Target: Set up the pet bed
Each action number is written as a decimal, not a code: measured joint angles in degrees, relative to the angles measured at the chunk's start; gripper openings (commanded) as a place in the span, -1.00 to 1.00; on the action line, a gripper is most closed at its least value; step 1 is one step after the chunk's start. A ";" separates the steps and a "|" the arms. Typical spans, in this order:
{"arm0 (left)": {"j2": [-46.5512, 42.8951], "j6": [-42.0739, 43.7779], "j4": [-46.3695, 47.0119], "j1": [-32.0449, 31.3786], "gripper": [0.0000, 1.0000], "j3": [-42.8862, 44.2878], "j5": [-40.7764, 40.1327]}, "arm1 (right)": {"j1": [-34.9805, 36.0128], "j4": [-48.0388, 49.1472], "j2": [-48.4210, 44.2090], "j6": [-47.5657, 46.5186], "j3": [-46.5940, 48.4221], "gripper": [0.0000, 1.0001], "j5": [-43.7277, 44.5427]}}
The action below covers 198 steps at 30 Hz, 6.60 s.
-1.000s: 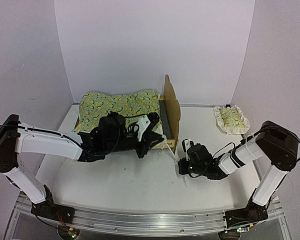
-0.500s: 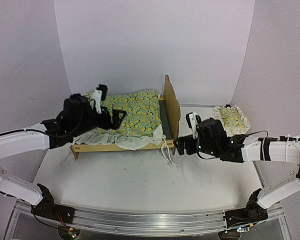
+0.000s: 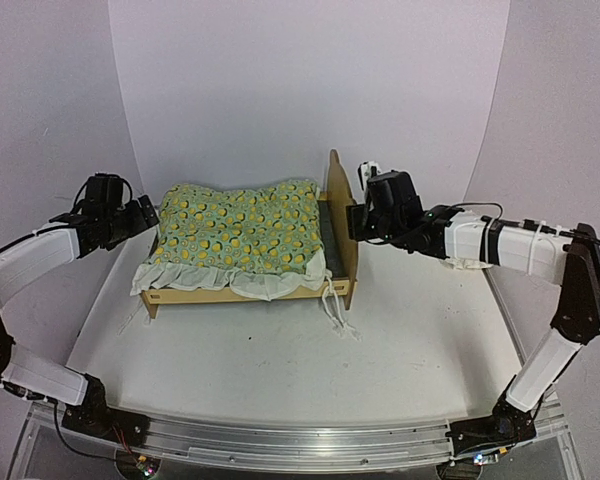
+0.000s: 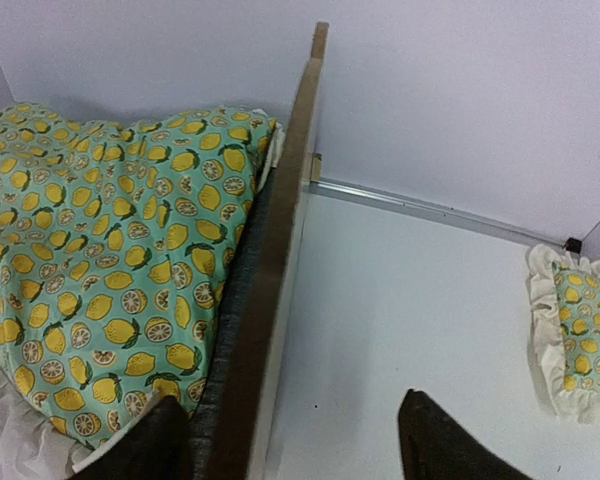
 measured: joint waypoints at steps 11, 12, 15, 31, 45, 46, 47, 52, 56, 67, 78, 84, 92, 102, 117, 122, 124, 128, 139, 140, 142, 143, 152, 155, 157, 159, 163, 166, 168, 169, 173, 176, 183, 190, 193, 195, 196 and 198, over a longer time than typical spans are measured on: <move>3.04 4.79 0.22 0.07 0.89 -4.17 15.04 | -6.69 -1.38 -0.50 -2.58 -0.22 -0.68 -4.15; 2.49 5.18 0.20 -0.02 0.88 -4.92 16.85 | -7.50 -1.46 -1.38 -2.86 -1.09 -0.71 -4.24; 1.01 6.32 0.22 -1.29 0.86 -6.49 22.29 | -10.60 -2.43 -5.05 -3.28 -4.28 -0.78 -5.03; 9.01 7.52 7.19 -11.50 0.49 -10.12 43.89 | -19.82 -14.36 -17.27 -10.60 -2.73 0.48 -5.22; 9.35 3.61 6.12 -12.46 -0.62 -10.64 49.40 | 0.90 -14.60 -12.24 -19.87 10.32 0.54 -12.68; 8.63 3.39 6.08 -12.55 -0.63 -10.64 49.59 | 1.20 -14.27 -10.95 -19.96 10.32 0.57 -14.80; 7.89 3.15 6.12 -12.74 -0.64 -10.54 49.94 | 1.36 -13.35 -8.87 -19.98 10.29 0.60 -18.53; 4.15 1.51 5.95 -14.12 -1.00 -9.68 51.43 | 2.45 -6.99 -0.28 -21.03 9.07 0.72 -33.53; 2.05 0.35 5.70 -14.91 -1.00 -9.31 52.33 | 5.92 -1.20 5.97 -24.68 9.03 0.81 -41.13; 0.79 -4.46 8.28 -15.65 -1.00 -7.06 55.10 | 16.72 19.52 20.65 -30.80 9.81 0.36 -40.52; 0.35 -4.96 10.40 -15.58 -0.19 -5.73 56.02 | 17.77 31.67 23.21 -23.91 8.79 -1.00 -20.63; -7.21 -2.12 9.53 -15.80 0.39 -8.70 48.65 | 12.66 24.85 18.73 -13.40 7.32 -1.00 -30.67; -8.98 -4.46 16.39 -15.80 0.37 -23.21 40.09 | 1.70 17.94 16.61 -3.54 10.91 -1.00 -51.06; -2.67 -1.99 22.95 -15.80 -0.11 -26.53 39.26 | 2.47 13.27 16.61 -0.59 14.05 -1.00 -61.33; 1.46 17.16 22.97 -26.84 -0.23 -14.82 27.15 | 1.36 11.04 16.61 -0.20 15.37 -1.00 -65.00; 6.01 21.66 20.92 -28.15 -0.50 -8.72 22.36 | 1.36 10.67 16.61 -0.20 16.11 -1.00 -65.51; 7.43 23.06 19.85 -28.39 -0.61 -7.15 20.44 | 1.36 10.60 16.61 -0.20 16.28 -1.00 -65.59; 8.74 24.85 18.14 -28.57 -0.76 -5.92 17.27 | 1.36 10.56 16.61 -0.20 16.31 -1.00 -66.10; 9.79 23.89 4.66 -28.74 -1.00 1.42 22.62 | 0.94 10.45 16.61 -0.22 16.31 -1.00 -66.34; 9.46 23.10 2.78 -28.76 -1.00 2.25 24.57 | 0.81 10.45 16.61 -0.22 16.31 -1.00 -66.34; 8.20 21.77 -0.50 -28.76 -1.00 3.08 28.98 | 0.63 10.43 16.61 -0.22 16.31 -1.00 -66.38; 7.39 21.05 -1.97 -28.76 -1.00 3.23 31.23 | 0.50 10.40 16.61 -0.22 16.31 -1.00 -66.45; 6.12 16.44 -9.99 -28.76 -1.00 5.64 48.41 | 0.09 9.94 16.61 -0.22 16.31 -1.00 -67.41; 7.37 15.93 -10.34 -28.76 -0.99 6.58 50.93 | 0.09 9.70 16.61 -0.22 16.31 -1.00 -67.82; 8.46 15.65 -10.38 -28.76 -0.78 7.06 51.43 | 0.13 9.64 16.61 -0.22 16.31 -1.00 -67.84; 9.90 15.47 -10.27 -28.76 -0.32 7.34 52.57 | 0.11 9.57 16.61 -0.24 16.31 -1.00 -67.84; 12.20 15.78 -10.49 -28.79 0.26 7.26 52.74 | 0.07 9.44 16.61 -0.44 16.31 -1.00 -67.84; 10.93 15.93 -9.77 -28.83 0.15 5.42 49.00 | -0.13 9.18 16.61 -0.50 16.31 -1.00 -68.08; 8.50 15.52 -9.18 -28.81 -0.10 2.86 44.74 | -0.15 8.81 16.61 -0.63 16.31 -1.00 -68.43; 6.97 15.08 -9.09 -28.74 -0.17 1.66 42.25 | -0.15 8.70 16.61 -0.63 16.31 -1.00 -68.65; 0.00 12.90 -5.60 -28.30 -0.55 -3.23 34.01 | -0.22 8.31 16.61 -0.68 16.31 -1.00 -69.53; -3.45 12.44 -1.07 -27.87 -0.76 -5.60 31.67 | -0.24 8.13 16.61 -0.90 16.31 -1.00 -70.14; 0.50 13.14 8.96 -27.78 -0.31 -6.25 35.12 | -0.24 7.91 16.61 -1.36 16.31 -1.00 -71.34; 2.62 10.25 17.53 -28.17 -0.33 -11.32 39.91 | -0.24 7.50 16.61 -1.38 16.46 -1.00 -71.52; 2.62 9.44 19.47 -30.12 -0.42 -15.93 38.38 | -0.26 7.21 16.61 -1.38 17.07 -1.00 -71.60; 2.62 9.42 21.07 -32.52 -0.47 -19.37 36.57 | -0.26 7.21 16.61 -1.40 17.42 -1.00 -71.78; 2.62 9.33 21.77 -33.66 -0.50 -20.90 35.32 | -0.26 7.19 16.61 -1.40 17.51 -1.00 -71.89; 2.64 9.27 23.74 -35.45 -0.55 -23.12 32.76 | -0.26 7.19 16.61 -1.40 17.57 -1.00 -71.97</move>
